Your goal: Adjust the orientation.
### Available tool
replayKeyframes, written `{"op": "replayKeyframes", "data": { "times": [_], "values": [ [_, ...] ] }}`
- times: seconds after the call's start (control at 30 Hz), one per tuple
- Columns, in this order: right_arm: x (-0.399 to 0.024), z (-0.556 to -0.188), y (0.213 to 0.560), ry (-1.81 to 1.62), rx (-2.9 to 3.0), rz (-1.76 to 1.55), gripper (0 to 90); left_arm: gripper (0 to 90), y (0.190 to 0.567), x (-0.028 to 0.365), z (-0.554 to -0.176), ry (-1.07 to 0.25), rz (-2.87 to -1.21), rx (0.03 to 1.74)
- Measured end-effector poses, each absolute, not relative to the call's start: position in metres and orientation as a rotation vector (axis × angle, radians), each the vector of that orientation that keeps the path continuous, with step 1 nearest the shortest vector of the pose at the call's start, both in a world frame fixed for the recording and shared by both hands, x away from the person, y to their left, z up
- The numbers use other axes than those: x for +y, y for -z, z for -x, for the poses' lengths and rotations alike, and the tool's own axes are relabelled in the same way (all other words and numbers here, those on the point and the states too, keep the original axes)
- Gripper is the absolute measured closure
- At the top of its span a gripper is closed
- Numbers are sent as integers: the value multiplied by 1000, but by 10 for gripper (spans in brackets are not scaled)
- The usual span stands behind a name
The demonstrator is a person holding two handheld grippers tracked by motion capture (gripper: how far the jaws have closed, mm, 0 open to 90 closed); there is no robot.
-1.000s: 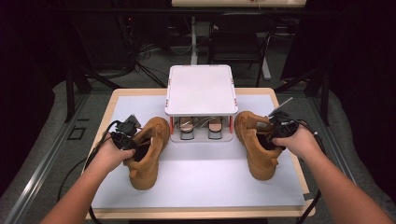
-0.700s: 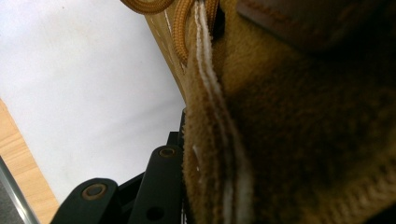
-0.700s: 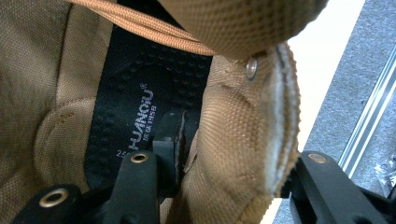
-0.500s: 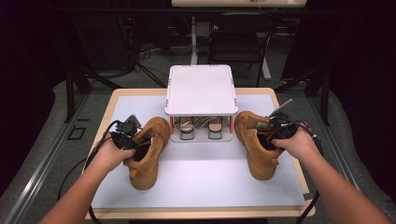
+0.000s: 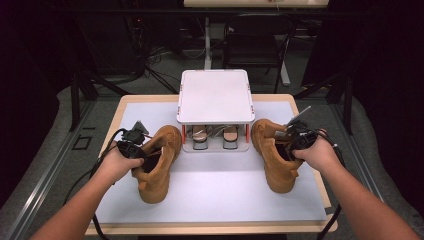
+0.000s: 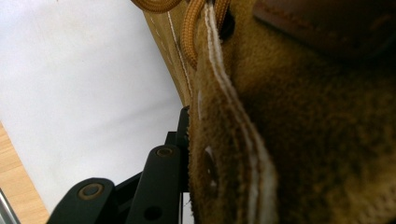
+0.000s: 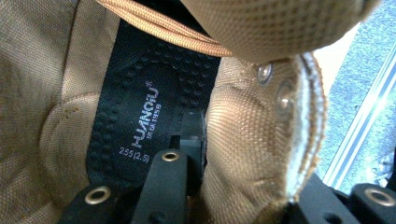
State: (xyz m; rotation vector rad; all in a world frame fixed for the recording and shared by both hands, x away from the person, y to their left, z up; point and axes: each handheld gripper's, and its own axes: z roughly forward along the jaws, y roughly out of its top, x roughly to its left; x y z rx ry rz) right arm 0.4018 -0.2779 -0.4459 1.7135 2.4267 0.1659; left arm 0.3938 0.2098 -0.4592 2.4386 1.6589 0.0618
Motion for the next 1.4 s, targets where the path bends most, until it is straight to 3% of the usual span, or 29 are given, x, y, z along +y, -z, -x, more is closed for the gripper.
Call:
{"op": "replayKeyframes", "data": {
  "times": [0.27,0.63,1.4],
  "values": [
    [-277,-404,446,-158,2402,-1768,786,766,457,203,-396,-108,-2463,1663],
    [-276,-404,445,-190,2403,-1796,823,842,457,212,-397,-43,-2341,1736],
    [-280,-402,425,-345,2337,-2019,838,859,439,219,-407,20,-2254,1796]
  ]
}}
